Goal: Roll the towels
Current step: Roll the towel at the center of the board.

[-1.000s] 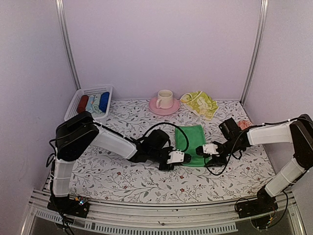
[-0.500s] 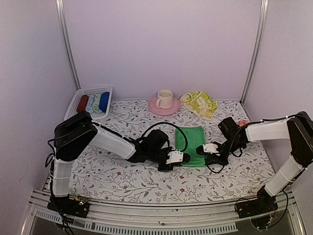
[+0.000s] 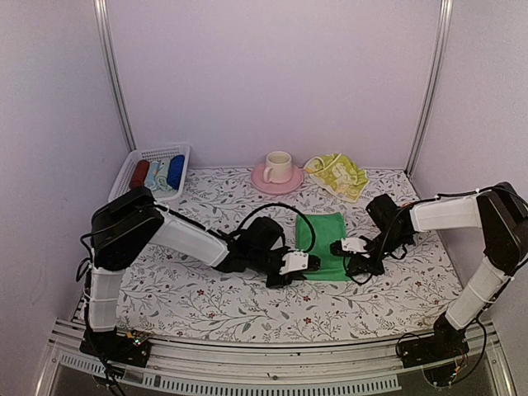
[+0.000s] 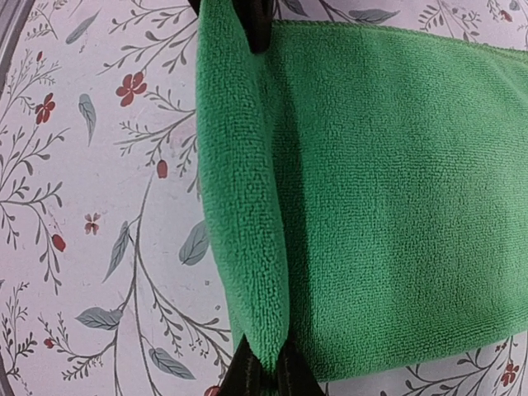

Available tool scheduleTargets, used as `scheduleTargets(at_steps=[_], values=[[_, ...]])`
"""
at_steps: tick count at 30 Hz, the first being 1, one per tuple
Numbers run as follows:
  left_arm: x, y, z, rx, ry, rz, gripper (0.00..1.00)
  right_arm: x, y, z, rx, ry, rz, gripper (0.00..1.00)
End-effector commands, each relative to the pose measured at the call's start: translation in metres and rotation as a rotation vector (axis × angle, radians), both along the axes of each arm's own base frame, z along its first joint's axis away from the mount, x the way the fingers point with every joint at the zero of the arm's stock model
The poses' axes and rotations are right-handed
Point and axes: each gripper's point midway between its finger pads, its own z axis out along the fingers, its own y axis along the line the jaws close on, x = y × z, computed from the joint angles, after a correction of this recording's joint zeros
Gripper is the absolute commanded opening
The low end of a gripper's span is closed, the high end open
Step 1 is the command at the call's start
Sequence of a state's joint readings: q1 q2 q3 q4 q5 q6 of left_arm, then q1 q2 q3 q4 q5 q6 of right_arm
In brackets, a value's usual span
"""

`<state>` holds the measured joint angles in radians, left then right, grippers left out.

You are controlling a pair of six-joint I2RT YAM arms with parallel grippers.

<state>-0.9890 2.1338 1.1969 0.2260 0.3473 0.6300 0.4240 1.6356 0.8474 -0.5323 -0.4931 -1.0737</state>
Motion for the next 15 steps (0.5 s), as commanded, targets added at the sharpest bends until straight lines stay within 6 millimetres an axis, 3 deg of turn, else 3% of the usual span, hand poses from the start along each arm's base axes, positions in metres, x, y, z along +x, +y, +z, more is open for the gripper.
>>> scheduleTargets(at_steps=[1, 8, 15], values=[[0.013, 0.005, 0.010, -0.004, 0.038, 0.047, 0.10, 0.007, -0.005, -0.004, -0.032, 0.040, -0.046, 0.09], [0.023, 0.009, 0.008, 0.009, 0.046, 0.086, 0.16, 0.015, -0.007, -0.009, -0.060, 0.049, -0.079, 0.13], [0.028, 0.014, 0.023, -0.034, 0.025, 0.123, 0.46, 0.019, -0.007, -0.011, -0.067, 0.055, -0.098, 0.15]])
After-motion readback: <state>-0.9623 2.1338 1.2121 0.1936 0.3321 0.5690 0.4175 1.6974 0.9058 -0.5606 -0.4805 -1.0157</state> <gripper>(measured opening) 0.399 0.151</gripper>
